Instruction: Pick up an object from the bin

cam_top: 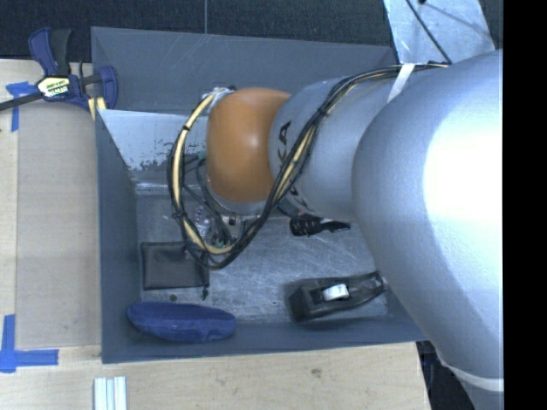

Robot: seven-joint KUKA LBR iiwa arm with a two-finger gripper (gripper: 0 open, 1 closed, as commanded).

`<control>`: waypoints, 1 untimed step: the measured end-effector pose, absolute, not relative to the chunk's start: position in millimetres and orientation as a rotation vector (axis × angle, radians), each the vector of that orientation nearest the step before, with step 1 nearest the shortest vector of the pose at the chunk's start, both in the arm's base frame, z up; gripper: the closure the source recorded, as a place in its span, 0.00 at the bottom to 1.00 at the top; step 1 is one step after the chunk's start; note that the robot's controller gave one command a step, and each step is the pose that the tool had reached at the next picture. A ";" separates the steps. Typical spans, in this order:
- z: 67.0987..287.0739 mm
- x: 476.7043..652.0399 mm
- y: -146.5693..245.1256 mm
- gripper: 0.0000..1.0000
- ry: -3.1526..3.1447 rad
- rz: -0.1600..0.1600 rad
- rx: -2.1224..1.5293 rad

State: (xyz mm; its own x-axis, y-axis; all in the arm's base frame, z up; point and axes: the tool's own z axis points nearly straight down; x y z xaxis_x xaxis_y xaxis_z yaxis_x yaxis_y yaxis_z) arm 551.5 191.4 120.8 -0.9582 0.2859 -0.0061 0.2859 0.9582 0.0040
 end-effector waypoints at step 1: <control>154.2 553.5 191.1 1.00 3.102 0.005 0.452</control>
Offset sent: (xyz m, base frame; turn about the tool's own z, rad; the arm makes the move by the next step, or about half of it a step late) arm 0.0002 -0.0001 0.0309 0.0000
